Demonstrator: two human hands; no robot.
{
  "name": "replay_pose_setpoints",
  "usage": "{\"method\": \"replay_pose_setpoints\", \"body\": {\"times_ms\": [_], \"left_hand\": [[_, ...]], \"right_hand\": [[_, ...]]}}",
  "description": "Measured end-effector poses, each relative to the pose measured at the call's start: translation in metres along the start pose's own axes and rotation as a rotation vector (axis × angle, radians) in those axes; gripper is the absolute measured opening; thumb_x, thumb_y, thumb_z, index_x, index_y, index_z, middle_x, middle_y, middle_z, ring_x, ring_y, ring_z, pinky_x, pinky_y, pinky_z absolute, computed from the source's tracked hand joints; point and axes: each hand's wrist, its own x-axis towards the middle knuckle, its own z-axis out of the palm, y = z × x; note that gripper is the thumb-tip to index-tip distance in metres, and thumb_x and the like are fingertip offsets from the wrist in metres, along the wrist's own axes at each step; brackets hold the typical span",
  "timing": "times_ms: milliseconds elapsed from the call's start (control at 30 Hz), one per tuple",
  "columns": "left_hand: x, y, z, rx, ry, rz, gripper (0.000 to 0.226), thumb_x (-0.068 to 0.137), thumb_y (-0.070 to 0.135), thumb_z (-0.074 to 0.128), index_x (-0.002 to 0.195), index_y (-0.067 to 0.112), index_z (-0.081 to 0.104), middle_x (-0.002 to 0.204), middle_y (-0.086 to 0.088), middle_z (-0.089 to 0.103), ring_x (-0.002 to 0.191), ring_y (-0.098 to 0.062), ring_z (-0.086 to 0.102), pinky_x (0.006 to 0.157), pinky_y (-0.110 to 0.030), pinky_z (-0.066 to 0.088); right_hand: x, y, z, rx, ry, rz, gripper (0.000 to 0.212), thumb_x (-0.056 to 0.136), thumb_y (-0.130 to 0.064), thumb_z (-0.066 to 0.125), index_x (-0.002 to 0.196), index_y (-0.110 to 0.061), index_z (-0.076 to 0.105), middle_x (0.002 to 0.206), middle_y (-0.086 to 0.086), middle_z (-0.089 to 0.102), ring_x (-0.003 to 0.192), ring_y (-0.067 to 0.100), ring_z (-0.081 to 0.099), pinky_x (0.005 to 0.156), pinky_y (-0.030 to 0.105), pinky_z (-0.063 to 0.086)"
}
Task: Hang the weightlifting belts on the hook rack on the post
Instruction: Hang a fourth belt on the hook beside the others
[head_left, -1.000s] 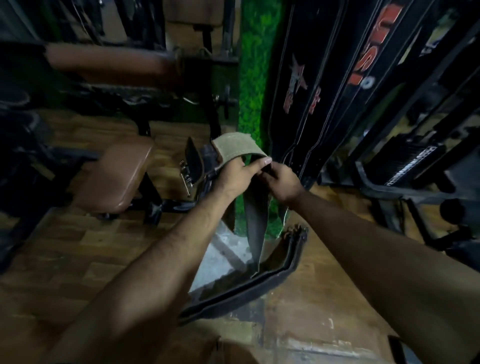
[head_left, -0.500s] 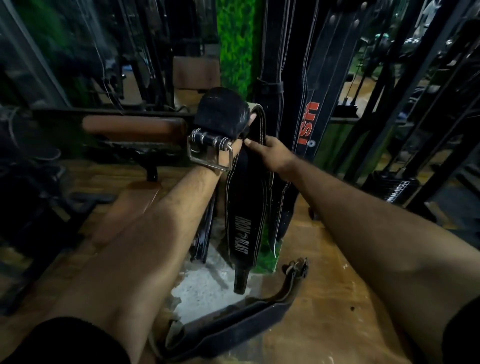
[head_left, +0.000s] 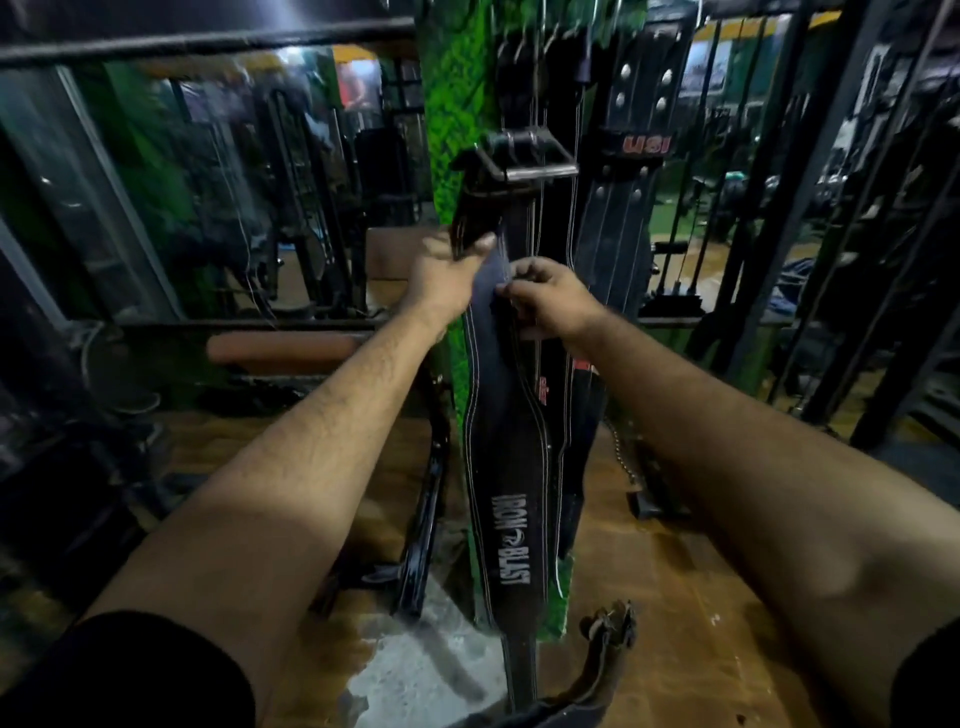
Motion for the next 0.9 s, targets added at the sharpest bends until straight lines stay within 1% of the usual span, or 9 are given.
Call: {"method": "replay_pose_setpoints", "body": {"times_ms": [100,200,333,500,567,667,733,800,900], "left_hand": [[0.002,0.022,-0.005,0.075,-0.060,-0.004,0.043,0.085,0.055,0.068,0.108,0.018,0.071,0.111,-0.001,0.076,0.106,-0.020,0.071,0.098,-0.046,0.056],[-0.003,0.045,-0.003,0.064,-0.131,0.000,0.016,0.095,0.041,0.066,0.098,0.026,0.071,0.107,0.003,0.076,0.108,-0.016,0.070,0.105,-0.046,0.052],[-0.009,0.056,0.001,0.110,-0.202,0.012,0.017,0.097,0.036,0.065,0.084,0.026,0.070,0.091,0.006,0.076,0.096,-0.018,0.072,0.103,-0.048,0.054],[-0.015,0.051,0.000,0.069,-0.298,0.085,0.014,0.100,0.026,0.061,0.109,0.027,0.071,0.103,0.011,0.076,0.107,-0.014,0.071,0.107,-0.043,0.052],[-0.010,0.055,-0.005,0.058,-0.353,0.105,0.020,0.102,0.022,0.058,0.118,0.020,0.070,0.104,0.013,0.075,0.104,-0.006,0.072,0.103,-0.032,0.054],[0.004,0.062,-0.014,0.126,-0.438,0.106,0.023,0.101,0.022,0.058,0.120,0.015,0.069,0.104,0.012,0.075,0.097,0.000,0.072,0.093,-0.021,0.054],[0.020,0.057,-0.021,0.176,-0.467,0.102,0.018,0.100,0.027,0.060,0.112,0.020,0.072,0.105,0.008,0.076,0.101,-0.006,0.072,0.099,-0.029,0.053],[0.036,0.054,-0.027,0.186,-0.441,0.085,0.016,0.099,0.032,0.061,0.102,0.022,0.073,0.102,0.005,0.076,0.098,-0.012,0.071,0.099,-0.035,0.053],[0.062,0.058,-0.035,0.142,-0.251,0.132,0.042,0.095,0.044,0.062,0.089,0.002,0.063,0.082,-0.006,0.062,0.077,-0.019,0.056,0.073,-0.037,0.045]], "right_hand": [[0.000,-0.031,-0.016,0.223,0.054,-0.037,0.020,0.101,-0.015,0.049,0.112,-0.026,0.061,0.101,-0.002,0.065,0.068,0.008,0.058,0.072,0.037,0.058],[0.003,-0.062,-0.029,0.304,0.058,-0.114,0.015,0.098,-0.027,0.059,0.110,-0.030,0.067,0.103,-0.003,0.066,0.074,0.008,0.059,0.085,0.041,0.051],[0.012,-0.093,-0.032,0.252,0.076,-0.102,0.015,0.095,-0.031,0.067,0.108,-0.023,0.068,0.086,-0.007,0.067,0.062,0.005,0.053,0.069,0.028,0.046],[0.023,-0.083,-0.031,0.248,0.281,0.045,0.023,0.085,-0.023,0.078,0.100,-0.013,0.063,0.082,0.002,0.066,0.071,0.016,0.062,0.078,0.040,0.058],[0.024,-0.080,-0.030,0.326,0.132,0.086,0.028,0.089,-0.029,0.075,0.107,-0.010,0.065,0.076,0.003,0.070,0.067,0.018,0.066,0.082,0.043,0.060],[0.031,-0.088,-0.026,0.371,-0.004,0.031,0.020,0.094,-0.025,0.069,0.104,-0.009,0.066,0.073,0.006,0.071,0.058,0.019,0.066,0.060,0.032,0.058],[0.042,-0.095,-0.023,0.336,0.060,-0.045,0.007,0.092,-0.017,0.069,0.092,-0.012,0.064,0.074,0.006,0.071,0.055,0.018,0.065,0.053,0.029,0.054],[0.055,-0.101,-0.019,0.266,0.144,-0.134,0.012,0.093,-0.009,0.066,0.084,-0.016,0.062,0.074,0.003,0.069,0.054,0.016,0.062,0.052,0.028,0.050],[0.071,-0.108,-0.010,0.178,0.236,-0.262,0.019,0.094,-0.001,0.062,0.085,-0.018,0.061,0.081,0.003,0.068,0.057,0.009,0.064,0.049,0.024,0.051]]}}
